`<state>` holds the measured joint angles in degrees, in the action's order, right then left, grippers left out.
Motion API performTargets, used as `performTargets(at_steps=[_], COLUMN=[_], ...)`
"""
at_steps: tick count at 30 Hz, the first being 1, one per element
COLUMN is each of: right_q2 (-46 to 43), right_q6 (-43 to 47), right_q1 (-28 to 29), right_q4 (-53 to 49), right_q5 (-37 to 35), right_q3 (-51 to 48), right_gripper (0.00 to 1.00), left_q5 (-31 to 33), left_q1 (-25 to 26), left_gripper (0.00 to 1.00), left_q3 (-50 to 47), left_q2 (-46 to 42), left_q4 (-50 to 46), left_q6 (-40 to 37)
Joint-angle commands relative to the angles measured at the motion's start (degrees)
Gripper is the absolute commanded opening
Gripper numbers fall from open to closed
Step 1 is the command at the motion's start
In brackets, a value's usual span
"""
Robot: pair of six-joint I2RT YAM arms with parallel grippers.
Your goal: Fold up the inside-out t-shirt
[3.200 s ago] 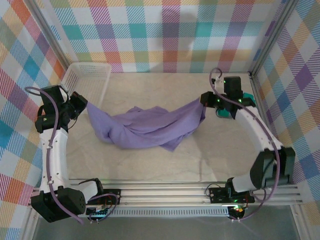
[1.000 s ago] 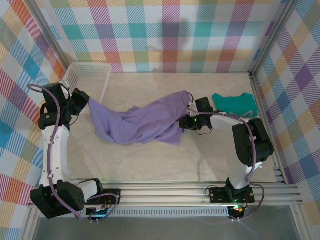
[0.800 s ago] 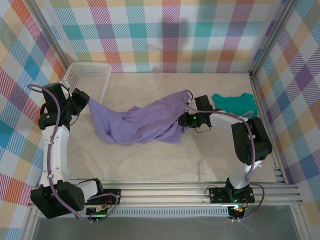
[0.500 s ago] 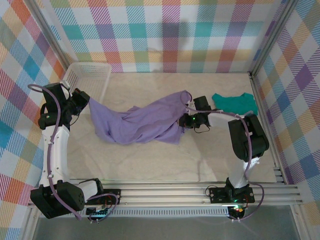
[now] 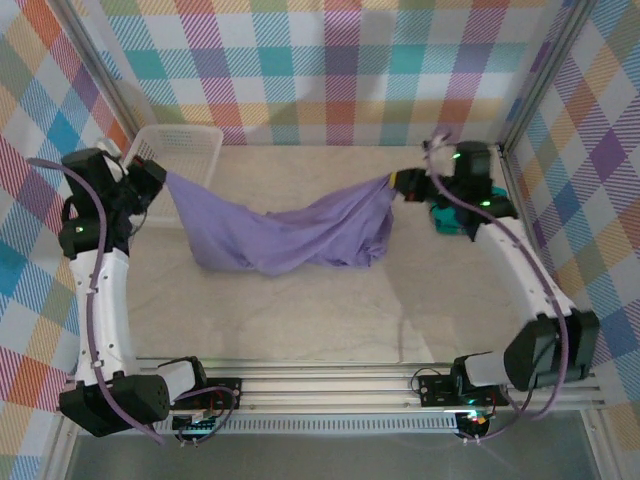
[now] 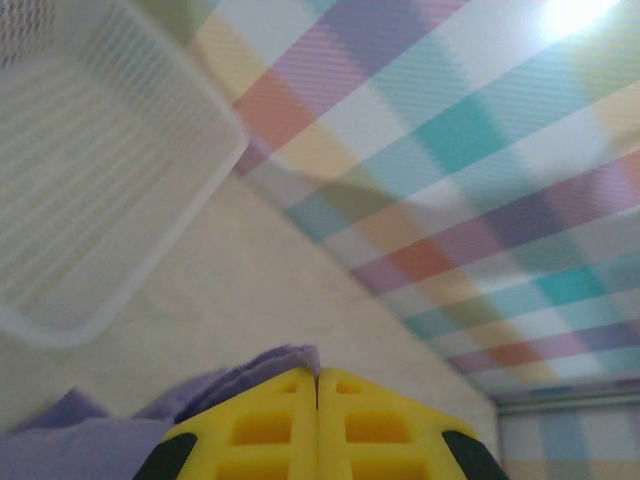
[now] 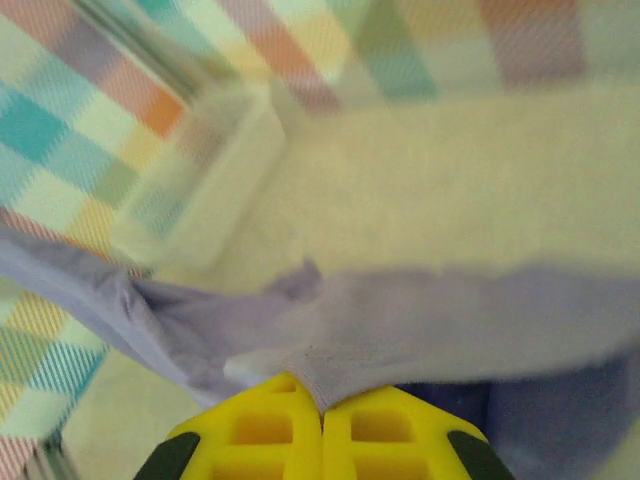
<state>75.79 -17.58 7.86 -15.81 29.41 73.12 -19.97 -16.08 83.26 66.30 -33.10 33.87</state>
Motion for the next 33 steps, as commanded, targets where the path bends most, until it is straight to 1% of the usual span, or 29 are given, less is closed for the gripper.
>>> performTargets(at_steps=[1,3,5,7,10,12,15,16,18,19,20,21,23,25,28,31,33], right_q2=[-5.12,-7.77,-9.25,-10.87,-12.41,-12.02,-10.35,-9.31,-6.25,-3.86,-1.38,0.78,6.14,11.26,17.98,21.64,22.77], right_q6=[-0.31,-0.08,1.35,3.51,5.52,6.32,5.54,4.69,3.24,3.00,2.76,2.69,3.08,3.16,4.21,4.84,4.76], right_q1=[-5.99,-8.86,-10.15,-10.32,-10.32,-10.32,-10.36,-10.27,-9.81,-9.23,-8.63,-8.01,-6.89,-6.70,-6.71,-6.69,-6.67], right_q4=[-2.75,-5.13,-8.71,-12.63,-16.97,-19.43,-19.25,-17.72,-14.23,-12.59,-11.13,-10.24,-8.15,-6.09,-4.53,-4.06,-3.60], right_q5=[4.37,4.00,3.17,1.57,-0.20,-0.40,0.74,1.15,1.57,0.99,-0.10,-1.28,-4.16,-5.17,-6.82,-8.15,-8.39], right_q3=[6.23,10.90,15.37,20.38,25.47,27.60,26.19,24.74,22.82,22.75,23.26,24.17,27.46,32.00,40.79,49.41,54.65], right_gripper=[0.00,0.00,0.00,0.00,0.00,0.00,0.00,0.00,0.00,0.00,0.00,0.00,0.00,0.00,0.00,0.00,0.00], left_q5=[0.63,0.64,1.14,2.80,2.72,1.97,1.81,3.01,8.28,11.19,13.08,14.14,15.28,15.30,16.10,15.42,13.50], left_q1=[-4.63,-7.52,-10.12,-10.65,-10.69,-10.64,-10.18,-8.82,-3.77,-0.92,2.87,5.08,7.53,7.73,7.73,7.51,6.45], left_gripper=[0.00,0.00,0.00,0.00,0.00,0.00,0.00,0.00,0.00,0.00,0.00,0.00,0.00,0.00,0.00,0.00,0.00], left_q3=[10.45,16.20,22.41,28.89,34.61,34.27,28.28,26.03,24.08,24.37,25.60,27.26,32.40,38.88,55.66,74.00,79.15], left_q2=[-0.13,-0.29,-0.30,-0.27,0.31,0.51,0.27,0.52,2.93,5.48,8.69,11.79,18.77,24.53,33.80,41.05,41.83], left_q4=[0.31,-1.46,-4.30,-7.65,-10.92,-11.85,-10.33,-9.20,-8.43,-8.30,-8.54,-8.89,-9.17,-9.28,-13.48,-15.88,-13.04], left_q6=[3.01,3.38,2.19,-0.21,-1.98,-2.71,-3.51,-4.25,-7.10,-8.87,-10.30,-11.22,-11.81,-11.60,-12.11,-11.63,-9.36])
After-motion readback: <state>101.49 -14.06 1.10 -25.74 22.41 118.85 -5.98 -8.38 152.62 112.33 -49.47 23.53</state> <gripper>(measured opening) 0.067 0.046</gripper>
